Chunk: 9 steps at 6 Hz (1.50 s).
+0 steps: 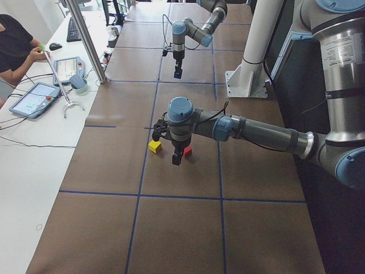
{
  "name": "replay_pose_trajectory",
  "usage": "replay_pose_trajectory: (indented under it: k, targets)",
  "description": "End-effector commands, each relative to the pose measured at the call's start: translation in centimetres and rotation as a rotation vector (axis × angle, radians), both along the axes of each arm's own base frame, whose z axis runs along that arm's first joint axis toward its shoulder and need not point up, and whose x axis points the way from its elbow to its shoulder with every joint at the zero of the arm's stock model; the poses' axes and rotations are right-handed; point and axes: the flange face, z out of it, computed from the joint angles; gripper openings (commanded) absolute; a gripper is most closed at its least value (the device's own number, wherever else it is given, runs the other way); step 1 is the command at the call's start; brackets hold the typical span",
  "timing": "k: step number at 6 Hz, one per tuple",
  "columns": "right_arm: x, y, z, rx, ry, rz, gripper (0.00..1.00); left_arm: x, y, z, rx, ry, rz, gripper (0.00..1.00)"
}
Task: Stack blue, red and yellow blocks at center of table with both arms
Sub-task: 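Carry the blue cube to the table center and release it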
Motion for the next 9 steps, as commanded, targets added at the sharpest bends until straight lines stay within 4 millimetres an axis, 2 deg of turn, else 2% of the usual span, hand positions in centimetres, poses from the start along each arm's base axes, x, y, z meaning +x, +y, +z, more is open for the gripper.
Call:
replay_pose_trajectory:
  k: [1, 2, 4, 6, 7, 8, 9]
  targets:
    - [-2.0, 1.5, 0.0, -0.005, 0.016, -0.001, 0.0, 0.0, 0.1, 0.0, -0.001, 0.0, 0.0, 1.0]
    - [-2.3, 1.9, 0.1, 0.001, 0.018, -0.011, 0.06, 0.0, 0.1, 0.0, -0.001, 0.0, 0.0, 1.0]
    - [-2.7, 2.5, 0.2, 0.03, 0.02, -0.036, 1.0, 0.0, 0.1, 0.0, -0.001, 0.0, 0.0, 1.0]
    - [-2.6, 2.5, -0.3, 0.095, 0.02, -0.054, 1.0, 0.0, 0.1, 0.6, -0.014, -0.002, 0.0, 1.0]
    - [-1.2, 2.1, -1.6, 0.118, -0.005, -0.05, 1.0, 0.0, 0.1, 0.5, -0.011, -0.003, 0.001, 1.0]
    - [2.5, 0.9, -2.1, 0.132, -0.039, -0.015, 1.0, 0.9, 0.0, 0.3, -0.044, -0.002, -0.01, 1.0]
    - [7.7, 0.5, -1.1, 0.148, -0.068, 0.024, 1.0, 3.7, -0.4, -1.3, -0.085, 0.008, -0.019, 1.0]
